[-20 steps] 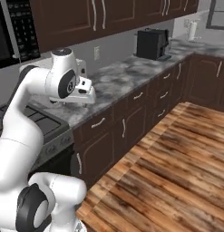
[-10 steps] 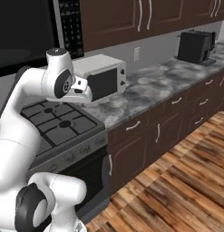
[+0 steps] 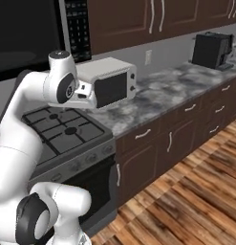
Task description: Navigate to the microwave.
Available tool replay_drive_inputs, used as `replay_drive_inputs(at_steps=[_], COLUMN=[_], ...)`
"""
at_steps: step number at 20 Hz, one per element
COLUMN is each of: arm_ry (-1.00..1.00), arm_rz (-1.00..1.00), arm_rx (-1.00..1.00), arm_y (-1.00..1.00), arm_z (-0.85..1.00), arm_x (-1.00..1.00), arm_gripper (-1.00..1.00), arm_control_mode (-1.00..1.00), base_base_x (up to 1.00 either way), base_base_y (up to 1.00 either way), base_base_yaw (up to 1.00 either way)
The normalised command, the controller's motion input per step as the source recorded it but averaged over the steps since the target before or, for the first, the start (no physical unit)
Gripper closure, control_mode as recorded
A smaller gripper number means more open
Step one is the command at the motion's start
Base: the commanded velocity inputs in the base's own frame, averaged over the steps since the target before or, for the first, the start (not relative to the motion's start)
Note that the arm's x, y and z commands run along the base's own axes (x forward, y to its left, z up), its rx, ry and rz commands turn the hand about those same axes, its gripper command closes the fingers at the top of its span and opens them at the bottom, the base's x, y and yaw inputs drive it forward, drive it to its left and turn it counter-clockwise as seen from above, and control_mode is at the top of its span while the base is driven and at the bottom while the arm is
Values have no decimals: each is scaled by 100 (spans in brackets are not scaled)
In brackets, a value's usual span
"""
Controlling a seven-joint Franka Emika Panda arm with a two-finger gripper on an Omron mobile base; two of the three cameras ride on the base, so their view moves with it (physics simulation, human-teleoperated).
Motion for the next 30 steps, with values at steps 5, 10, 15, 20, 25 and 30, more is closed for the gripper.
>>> replay_drive_inputs(at_steps=[5,10,15,20,25,30], arm_ry=[0,0,0,0,0,0], arm_rz=[0,0,0,0,0,0], arm_rx=[0,0,0,0,0,0], arm_y=[0,0,0,0,0,0], arm_z=[0,0,0,0,0,0], arm_x=[0,0,0,0,0,0], arm_gripper=[-100,-100,-100,-100,-100,-100], arm_control_mode=[100,100,100,100,100,100], base_base_x=[37,9,0,0,15,30], base_base_y=[-53,-2,32,41,13,-48], base_base_yaw=[28,44,56,65,66,36])
